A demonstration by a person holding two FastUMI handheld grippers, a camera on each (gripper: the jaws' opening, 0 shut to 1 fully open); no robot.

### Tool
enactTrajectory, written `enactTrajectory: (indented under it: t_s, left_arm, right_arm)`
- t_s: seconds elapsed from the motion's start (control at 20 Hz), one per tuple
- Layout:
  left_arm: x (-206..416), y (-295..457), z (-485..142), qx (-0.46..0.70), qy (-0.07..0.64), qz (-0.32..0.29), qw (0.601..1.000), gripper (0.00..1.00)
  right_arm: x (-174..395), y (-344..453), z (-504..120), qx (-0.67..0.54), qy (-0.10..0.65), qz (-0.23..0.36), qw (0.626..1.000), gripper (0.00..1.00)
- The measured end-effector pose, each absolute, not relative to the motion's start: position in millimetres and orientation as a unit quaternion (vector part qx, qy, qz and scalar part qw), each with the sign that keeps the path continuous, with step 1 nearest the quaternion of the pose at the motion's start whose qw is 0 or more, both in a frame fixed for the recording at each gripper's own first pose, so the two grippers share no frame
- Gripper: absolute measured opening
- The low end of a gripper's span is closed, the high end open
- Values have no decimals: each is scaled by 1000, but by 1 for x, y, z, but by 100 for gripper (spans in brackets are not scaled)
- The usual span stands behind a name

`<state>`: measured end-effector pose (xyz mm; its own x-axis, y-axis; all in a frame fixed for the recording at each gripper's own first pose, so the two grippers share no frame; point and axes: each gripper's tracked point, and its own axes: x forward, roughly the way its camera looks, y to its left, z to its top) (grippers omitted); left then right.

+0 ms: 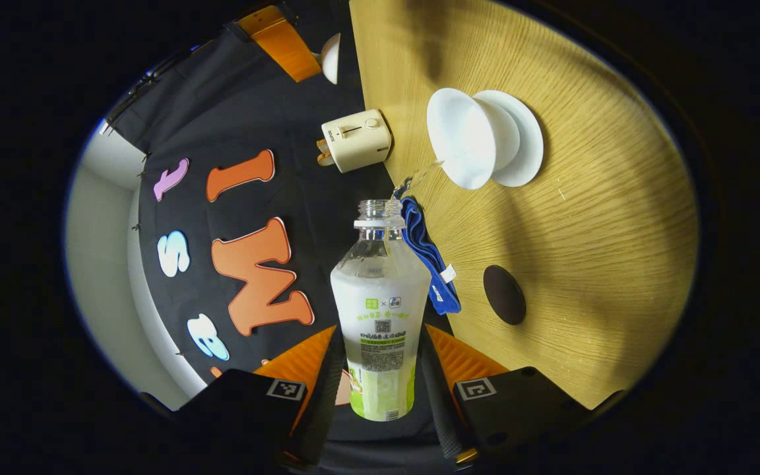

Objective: Open the teacup lid with one hand, grasp the water bottle and pour water into the teacup with the other hand; after pouring, place the water bottle on the coaster and then close the teacup lid.

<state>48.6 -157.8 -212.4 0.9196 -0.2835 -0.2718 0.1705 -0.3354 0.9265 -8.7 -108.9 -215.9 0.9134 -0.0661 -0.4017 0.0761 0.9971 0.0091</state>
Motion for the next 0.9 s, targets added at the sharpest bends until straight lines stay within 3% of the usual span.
enactTrajectory:
  t_s: [0.9]
  left_arm:
    - [54,-165,-189,828,-80,-183,524,67]
  right_arm:
    - [-8,-113,-220,9,207,-37,978,20]
